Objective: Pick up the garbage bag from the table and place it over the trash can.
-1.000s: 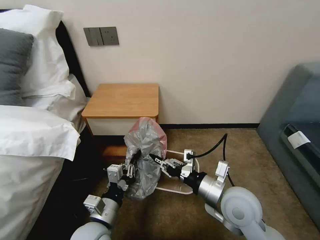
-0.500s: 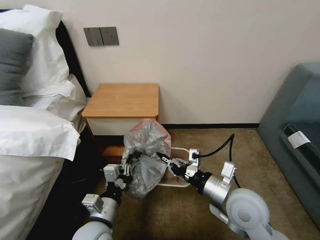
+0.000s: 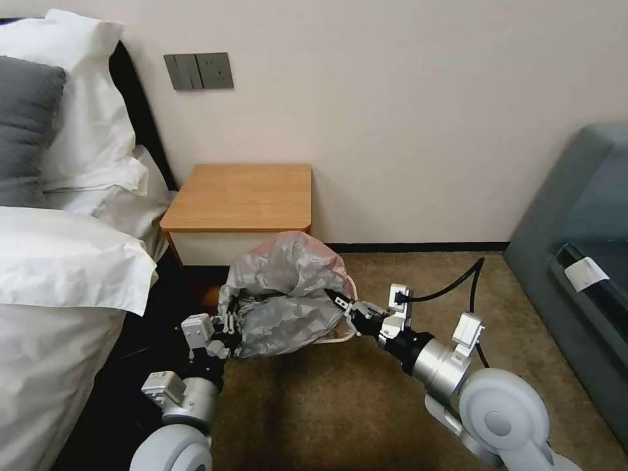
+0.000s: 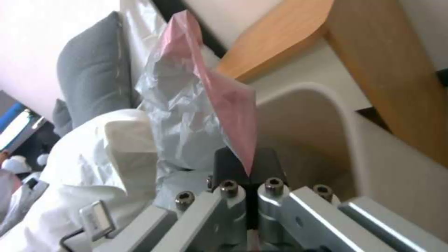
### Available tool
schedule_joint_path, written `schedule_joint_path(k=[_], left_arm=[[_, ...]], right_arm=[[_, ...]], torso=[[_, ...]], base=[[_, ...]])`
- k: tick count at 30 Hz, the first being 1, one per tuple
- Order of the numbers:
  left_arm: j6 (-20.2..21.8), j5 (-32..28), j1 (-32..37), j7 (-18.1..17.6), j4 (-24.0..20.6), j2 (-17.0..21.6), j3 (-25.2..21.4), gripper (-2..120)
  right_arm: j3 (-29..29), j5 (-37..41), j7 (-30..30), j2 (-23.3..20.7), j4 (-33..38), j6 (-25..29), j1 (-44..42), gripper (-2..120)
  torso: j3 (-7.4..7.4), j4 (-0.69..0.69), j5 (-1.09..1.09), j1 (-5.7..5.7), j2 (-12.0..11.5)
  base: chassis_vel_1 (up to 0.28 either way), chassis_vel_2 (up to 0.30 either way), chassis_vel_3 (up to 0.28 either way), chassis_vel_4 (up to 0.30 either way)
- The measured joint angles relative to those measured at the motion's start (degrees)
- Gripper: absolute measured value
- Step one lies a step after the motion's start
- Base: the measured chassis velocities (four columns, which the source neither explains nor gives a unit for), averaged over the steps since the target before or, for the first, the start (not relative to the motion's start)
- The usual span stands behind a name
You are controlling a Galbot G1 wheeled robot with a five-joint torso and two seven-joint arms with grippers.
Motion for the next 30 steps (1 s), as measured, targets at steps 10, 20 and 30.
schedule_joint_path(k=[10,20,30], left_arm=[[0.6,-2.08,-0.46,-0.89,-0.22,-0.74,-1.42,8],[1.33,-3.61,-1.06,-1.55,-0.32,-0.99,-2.72,8],[1.71,-4.1,-1.05,-1.42,-0.81,-0.57,-3.07,8]], right_arm=[[0.78,0.27,1.14,0.46,0.67,0.8,-1.51,0],[1.18,0.6,1.4,0.92,1.86,-0.2,-4.61,0],[1.8,-1.26,2.09,1.75,1.3,-0.64,-5.74,12]], torso=[[0.0,0.0,0.0,0.0,0.0],[0.0,0.0,0.0,0.0,0.0],[0.0,0.0,0.0,0.0,0.0]], base=[[0.0,0.0,0.0,0.0],[0.0,0.0,0.0,0.0],[0.0,0.0,0.0,0.0]])
